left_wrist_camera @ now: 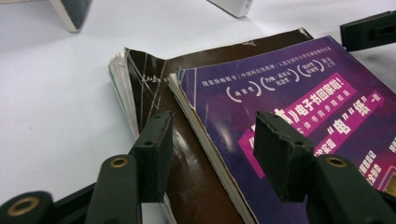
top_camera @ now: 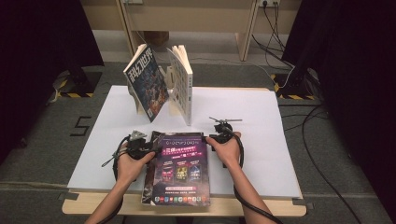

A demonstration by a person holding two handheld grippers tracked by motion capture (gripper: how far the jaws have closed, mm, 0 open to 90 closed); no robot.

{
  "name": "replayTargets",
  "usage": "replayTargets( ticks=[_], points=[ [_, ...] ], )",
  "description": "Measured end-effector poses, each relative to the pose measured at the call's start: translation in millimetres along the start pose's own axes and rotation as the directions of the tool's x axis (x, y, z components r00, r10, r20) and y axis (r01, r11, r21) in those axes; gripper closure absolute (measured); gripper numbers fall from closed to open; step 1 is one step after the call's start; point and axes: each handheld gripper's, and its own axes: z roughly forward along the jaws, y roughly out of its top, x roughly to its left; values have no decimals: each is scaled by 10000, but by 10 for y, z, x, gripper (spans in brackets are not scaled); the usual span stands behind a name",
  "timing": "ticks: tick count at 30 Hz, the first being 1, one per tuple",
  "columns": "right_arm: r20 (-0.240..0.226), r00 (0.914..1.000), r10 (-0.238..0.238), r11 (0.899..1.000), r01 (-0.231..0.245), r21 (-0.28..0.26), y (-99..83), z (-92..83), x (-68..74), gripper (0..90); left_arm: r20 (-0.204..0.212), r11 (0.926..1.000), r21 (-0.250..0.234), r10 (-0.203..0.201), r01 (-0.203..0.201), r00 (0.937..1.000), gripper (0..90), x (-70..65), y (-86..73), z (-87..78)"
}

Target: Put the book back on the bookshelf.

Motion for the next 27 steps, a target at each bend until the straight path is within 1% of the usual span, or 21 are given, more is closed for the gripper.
replayTargets(
  ticks=[2,3,5,7,9,10,11,17,18,24,27],
  points=[
    [9,10000,14,9999,-14,129,11,9,-7,550,73,10000,83,-41,41,10000,479,-5,-6,14],
    [-4,10000,4,10000,-4,93,15,23,-11,551,108,10000,76,-52,51,9999,480,-11,-12,21],
    [-58,10000,-20,9998,21,207,23,42,-19,550,111,9999,125,-10,8,9999,487,-21,-17,22],
    [-124,9999,117,9997,-114,223,30,57,-24,550,144,9999,145,2,-4,9999,490,-29,-22,25],
    [-152,9999,71,9996,-66,277,45,65,-19,550,142,9998,205,18,-21,9999,492,-33,-25,29],
    [-177,9998,126,9995,-121,295,54,68,-8,550,156,9997,232,28,-32,9999,494,-32,-26,29],
    [-169,9998,44,9996,-40,276,62,77,-7,550,143,9996,269,60,-64,9999,495,-31,-27,30],
    [-250,9997,28,9993,-18,373,87,134,8,549,261,9993,359,45,-54,9997,502,-47,-46,46],
    [-197,9998,86,9990,-77,436,86,139,11,549,271,9994,353,46,-56,9996,503,-50,-48,47],
    [-308,9993,222,9989,-209,421,94,150,14,544,347,9992,385,103,-116,9993,504,-67,-57,53],
    [-371,9988,318,9986,-303,424,94,158,17,549,311,9992,400,87,-100,9995,508,-72,-59,55]
  ],
)
